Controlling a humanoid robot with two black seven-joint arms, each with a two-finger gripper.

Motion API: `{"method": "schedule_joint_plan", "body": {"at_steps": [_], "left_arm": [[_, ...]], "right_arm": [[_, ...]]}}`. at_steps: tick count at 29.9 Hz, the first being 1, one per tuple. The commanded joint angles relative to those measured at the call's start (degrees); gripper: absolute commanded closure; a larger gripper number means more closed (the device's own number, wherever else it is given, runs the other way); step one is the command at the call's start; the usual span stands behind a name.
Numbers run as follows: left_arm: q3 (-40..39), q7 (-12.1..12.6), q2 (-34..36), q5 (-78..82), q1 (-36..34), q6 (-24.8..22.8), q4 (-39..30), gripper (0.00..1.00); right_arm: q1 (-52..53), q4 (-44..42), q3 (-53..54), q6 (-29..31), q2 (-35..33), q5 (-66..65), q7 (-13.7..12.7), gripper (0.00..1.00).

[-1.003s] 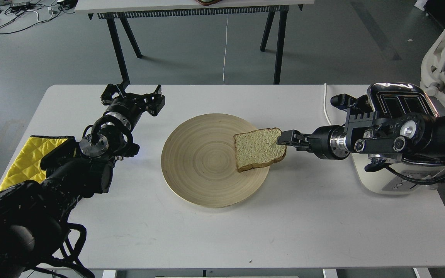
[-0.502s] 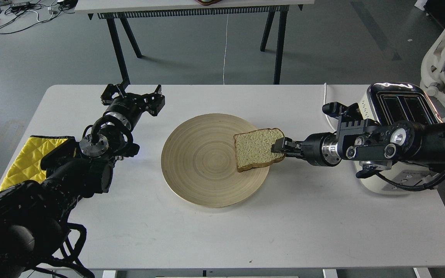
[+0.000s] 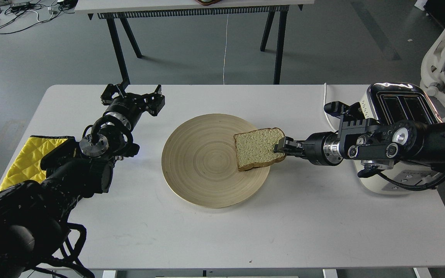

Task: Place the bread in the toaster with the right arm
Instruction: 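Lift the bread slice off the plate and carry it above the toaster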

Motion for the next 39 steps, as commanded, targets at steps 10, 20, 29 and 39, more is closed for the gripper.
{"method": "schedule_joint_plan", "body": {"at_steps": [10, 20, 29, 39], "left_arm": [[0.0, 0.0, 0.0, 0.0, 0.0, 0.0, 0.0, 0.0], [0.0, 0.0, 0.0, 0.0, 0.0, 0.0, 0.0, 0.0], [0.0, 0.0, 0.0, 0.0, 0.0, 0.0, 0.0, 0.0], [0.0, 0.0, -0.1, -0.1, 0.0, 0.0, 0.0, 0.0]], "right_arm": [[0.3, 0.1, 0.5, -0.4, -0.3, 1.1, 0.3, 0.83], [-0.1, 0.1, 4.7, -1.9, -0.4, 6.0, 1.0, 0.86], [0.3, 0.6, 11.0, -4.8, -0.4, 6.7, 1.2, 0.88], [12.5, 6.1, 10.6, -4.5, -9.0, 6.9, 1.2, 0.89]]}}
